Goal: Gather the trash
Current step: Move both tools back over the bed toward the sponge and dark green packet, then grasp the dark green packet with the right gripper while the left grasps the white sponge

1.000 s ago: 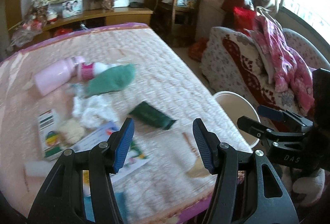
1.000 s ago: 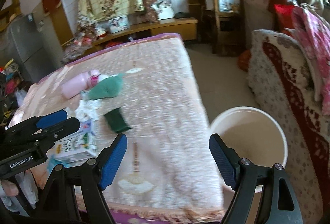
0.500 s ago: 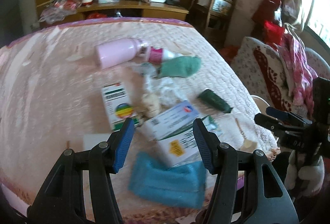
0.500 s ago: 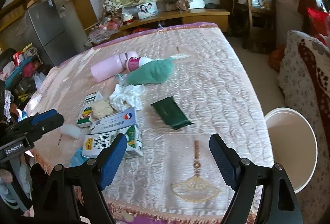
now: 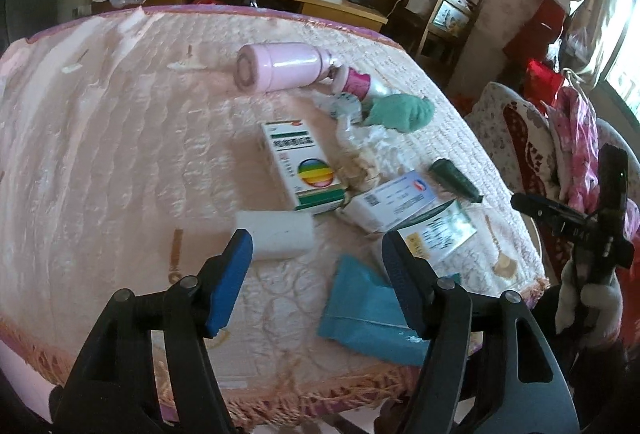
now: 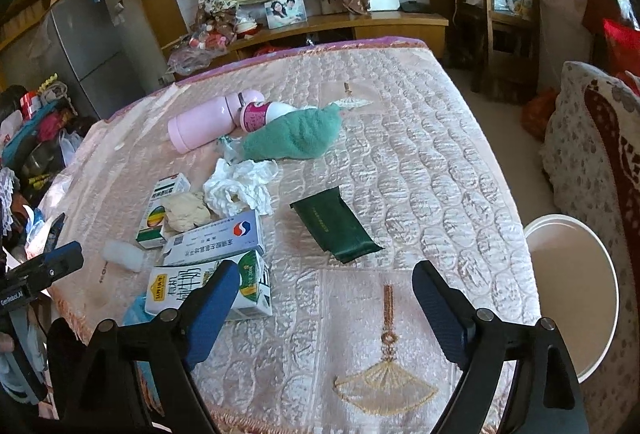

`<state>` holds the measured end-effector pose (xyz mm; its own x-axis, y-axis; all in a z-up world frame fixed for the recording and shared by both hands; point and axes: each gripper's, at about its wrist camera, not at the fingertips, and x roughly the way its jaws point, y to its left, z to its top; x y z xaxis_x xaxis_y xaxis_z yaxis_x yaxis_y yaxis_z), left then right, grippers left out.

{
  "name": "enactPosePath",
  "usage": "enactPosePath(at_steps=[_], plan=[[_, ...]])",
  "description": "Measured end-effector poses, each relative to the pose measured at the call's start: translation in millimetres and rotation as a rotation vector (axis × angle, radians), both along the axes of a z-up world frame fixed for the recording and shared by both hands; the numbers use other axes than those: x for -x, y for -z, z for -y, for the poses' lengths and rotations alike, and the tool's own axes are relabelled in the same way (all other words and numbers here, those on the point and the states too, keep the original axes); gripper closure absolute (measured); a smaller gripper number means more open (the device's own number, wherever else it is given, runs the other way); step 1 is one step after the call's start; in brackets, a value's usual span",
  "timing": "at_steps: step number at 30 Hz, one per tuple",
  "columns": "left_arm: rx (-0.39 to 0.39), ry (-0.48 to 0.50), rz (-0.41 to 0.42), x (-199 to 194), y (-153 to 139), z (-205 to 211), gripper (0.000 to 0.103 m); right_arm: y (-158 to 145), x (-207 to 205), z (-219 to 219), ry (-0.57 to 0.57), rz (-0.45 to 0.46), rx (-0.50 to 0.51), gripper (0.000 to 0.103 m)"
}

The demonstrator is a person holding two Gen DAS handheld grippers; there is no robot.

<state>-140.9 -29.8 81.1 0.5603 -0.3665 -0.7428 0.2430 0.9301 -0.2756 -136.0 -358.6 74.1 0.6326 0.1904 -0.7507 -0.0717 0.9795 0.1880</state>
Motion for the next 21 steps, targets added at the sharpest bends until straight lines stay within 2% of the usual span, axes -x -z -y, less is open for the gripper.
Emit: enactPosePath(at_steps=[11,21], plan=[[-0.019,-0.034,-0.044,-24,31,-6,0.036,18,-29,-11,-0.043,-0.035,0.037,0.016],[-0.063,-0.023,-0.036,-41,39,10,0.036,30,-60,-8,-0.058,-0.061,0.086,0.016]])
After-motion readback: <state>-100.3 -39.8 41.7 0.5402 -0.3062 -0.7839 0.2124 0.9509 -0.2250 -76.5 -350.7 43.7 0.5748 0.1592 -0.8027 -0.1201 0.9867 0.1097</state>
